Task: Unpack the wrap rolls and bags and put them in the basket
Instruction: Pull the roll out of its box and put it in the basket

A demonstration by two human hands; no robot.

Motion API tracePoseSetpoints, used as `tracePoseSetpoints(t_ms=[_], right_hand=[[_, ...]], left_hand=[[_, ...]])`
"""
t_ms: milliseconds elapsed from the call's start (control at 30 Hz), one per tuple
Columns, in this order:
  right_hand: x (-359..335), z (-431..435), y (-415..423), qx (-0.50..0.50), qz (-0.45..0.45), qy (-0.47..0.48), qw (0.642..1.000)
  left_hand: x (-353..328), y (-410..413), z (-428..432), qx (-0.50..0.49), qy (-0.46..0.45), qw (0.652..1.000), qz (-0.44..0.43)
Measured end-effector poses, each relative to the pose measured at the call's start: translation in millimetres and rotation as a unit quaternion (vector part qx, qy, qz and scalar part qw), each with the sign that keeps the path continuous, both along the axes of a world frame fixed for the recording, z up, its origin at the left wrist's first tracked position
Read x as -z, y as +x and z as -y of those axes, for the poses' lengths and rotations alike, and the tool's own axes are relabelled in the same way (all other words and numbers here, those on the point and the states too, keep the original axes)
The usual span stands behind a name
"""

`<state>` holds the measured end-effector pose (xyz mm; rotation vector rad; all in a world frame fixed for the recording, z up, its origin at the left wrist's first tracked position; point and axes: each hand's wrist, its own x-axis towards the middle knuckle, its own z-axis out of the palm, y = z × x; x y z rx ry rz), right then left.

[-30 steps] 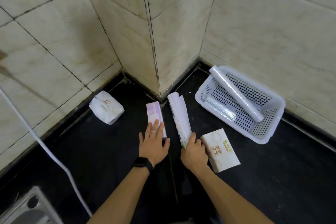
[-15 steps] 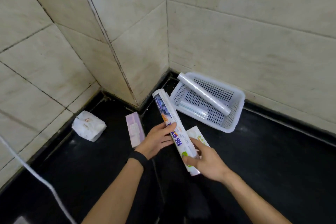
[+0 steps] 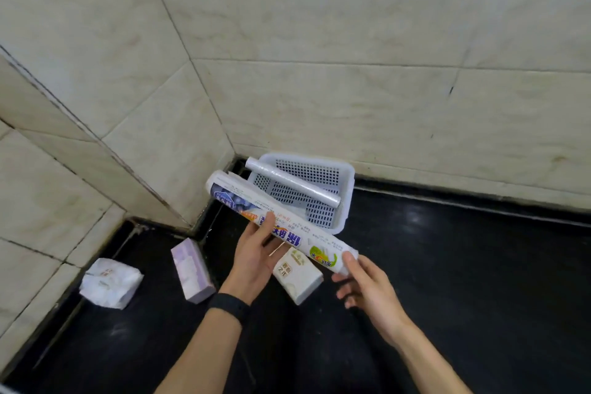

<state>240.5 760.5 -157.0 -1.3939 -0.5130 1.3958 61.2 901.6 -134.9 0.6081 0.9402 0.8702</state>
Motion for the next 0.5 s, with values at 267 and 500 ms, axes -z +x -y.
tracePoseSetpoints(t_ms=[267,500], right_hand=[[16,19,27,0.076,-0.062,0.020,0.995],[28,41,56,0.100,0.038,0.026,0.994]], left_hand=[[-17,-5,-13,-0.054,0.045,0.997,-0.045],[24,-60,-18,-0.161,-0.020,0.969,-0.189]])
